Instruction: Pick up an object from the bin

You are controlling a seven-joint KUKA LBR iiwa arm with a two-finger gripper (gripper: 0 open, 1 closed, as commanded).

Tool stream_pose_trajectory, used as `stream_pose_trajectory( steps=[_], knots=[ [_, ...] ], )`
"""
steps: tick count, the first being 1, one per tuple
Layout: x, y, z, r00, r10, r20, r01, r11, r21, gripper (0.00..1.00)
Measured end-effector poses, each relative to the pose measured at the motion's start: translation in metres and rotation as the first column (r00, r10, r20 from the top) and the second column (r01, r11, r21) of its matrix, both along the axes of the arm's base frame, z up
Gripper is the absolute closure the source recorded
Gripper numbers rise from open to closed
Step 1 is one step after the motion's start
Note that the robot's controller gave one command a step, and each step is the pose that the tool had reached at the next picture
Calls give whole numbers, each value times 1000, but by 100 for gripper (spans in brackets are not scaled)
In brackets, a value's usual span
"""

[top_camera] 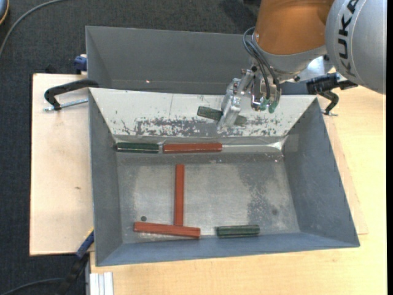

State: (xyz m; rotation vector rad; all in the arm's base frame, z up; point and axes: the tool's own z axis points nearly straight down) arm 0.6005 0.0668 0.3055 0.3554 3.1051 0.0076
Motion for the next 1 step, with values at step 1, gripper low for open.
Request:
stream_pose_trajectory(
  steps=[1],
  knots=[
    [-17,22,1,997,-73,-14,73,997,-1,100]
  ],
)
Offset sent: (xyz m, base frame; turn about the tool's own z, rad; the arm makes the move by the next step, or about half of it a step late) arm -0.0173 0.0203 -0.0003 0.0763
